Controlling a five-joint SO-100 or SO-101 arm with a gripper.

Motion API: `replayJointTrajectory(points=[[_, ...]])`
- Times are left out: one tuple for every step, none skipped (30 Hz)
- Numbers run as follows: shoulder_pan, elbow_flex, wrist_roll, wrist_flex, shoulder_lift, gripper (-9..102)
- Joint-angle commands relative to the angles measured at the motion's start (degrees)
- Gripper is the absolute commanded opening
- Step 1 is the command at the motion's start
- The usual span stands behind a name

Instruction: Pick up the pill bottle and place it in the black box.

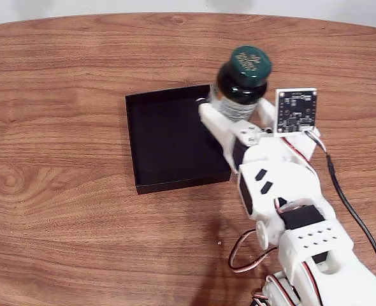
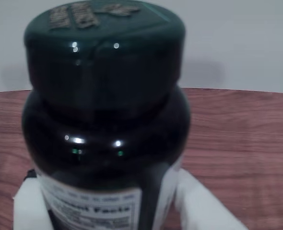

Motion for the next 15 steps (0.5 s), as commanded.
replayJointTrajectory(points=[[-3.3, -7.5, -0.6, -4.9, -3.6, 20], [-4.0, -7.7, -0.8, -6.5, -5.4, 20], [-4.6, -8.0, -0.9, -8.2, -7.3, 20], [-5.1, -8.4, -1.0, -9.7, -9.2, 20], [-5.6, -8.8, -1.1, -11.1, -11.0, 20], [-6.2, -9.1, -1.1, -12.3, -12.7, 20], [-6.5, -9.6, -1.1, -13.4, -14.3, 20], [-6.9, -10.0, -1.2, -14.6, -15.9, 20], [-7.1, -10.7, -1.4, -15.6, -17.6, 20], [-7.3, -11.4, -1.6, -16.3, -19.0, 20], [-7.5, -12.2, -1.8, -16.6, -20.3, 20], [-7.6, -12.9, -1.9, -17.2, -21.7, 19], [-7.8, -13.4, -2.0, -18.1, -23.2, 19], [-8.1, -13.8, -2.0, -19.2, -24.8, 19], [-8.3, -14.0, -2.0, -20.7, -26.5, 19]])
